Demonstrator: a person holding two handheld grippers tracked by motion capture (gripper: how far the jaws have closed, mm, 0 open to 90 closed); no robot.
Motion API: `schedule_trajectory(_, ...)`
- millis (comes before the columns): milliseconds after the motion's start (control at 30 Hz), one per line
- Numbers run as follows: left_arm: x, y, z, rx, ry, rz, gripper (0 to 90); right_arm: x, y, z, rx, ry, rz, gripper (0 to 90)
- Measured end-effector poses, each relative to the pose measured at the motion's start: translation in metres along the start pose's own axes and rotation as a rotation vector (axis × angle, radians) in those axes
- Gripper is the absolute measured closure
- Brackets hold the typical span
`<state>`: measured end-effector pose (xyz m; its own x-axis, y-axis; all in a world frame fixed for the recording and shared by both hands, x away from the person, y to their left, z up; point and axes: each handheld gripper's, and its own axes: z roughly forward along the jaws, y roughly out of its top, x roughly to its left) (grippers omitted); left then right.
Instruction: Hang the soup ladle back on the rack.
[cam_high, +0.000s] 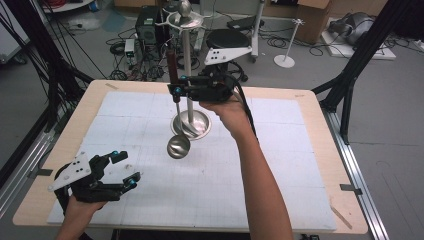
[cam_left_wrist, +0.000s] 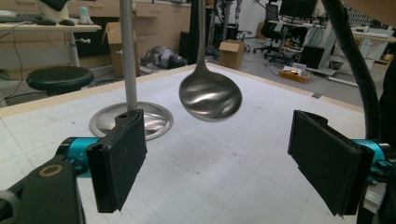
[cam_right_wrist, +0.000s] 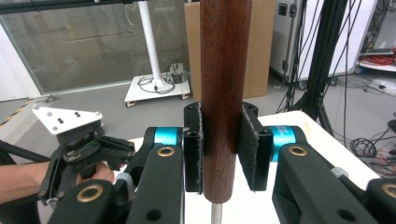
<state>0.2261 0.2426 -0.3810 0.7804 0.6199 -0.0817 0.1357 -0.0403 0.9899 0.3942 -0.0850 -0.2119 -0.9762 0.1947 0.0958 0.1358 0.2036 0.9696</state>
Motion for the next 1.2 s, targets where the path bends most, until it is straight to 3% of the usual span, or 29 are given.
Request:
schedule_trajectory(300,0.000,-0.003,0.002,0.013,-0.003,-0.001,19.9,-0.020,0.017,-0.001,-0.041,-0.003,0.008,74.0)
schedule_trajectory(600,0.003,-0.003,0.002,0.010,0.002,-0.008,19.9,-0.035,0.024,0.001,-0.029,0.012,0.014,74.0)
schedule_trajectory(867,0.003,-0.003,0.002,0.013,0.004,-0.008,20.0,-0.048,0.019,0.001,-0.021,0.018,0.033,74.0)
schedule_trajectory(1200,0.005,-0.003,0.001,0.015,0.017,-0.005,20.1,-0.056,0.025,0.001,-0.010,0.027,0.033,74.0)
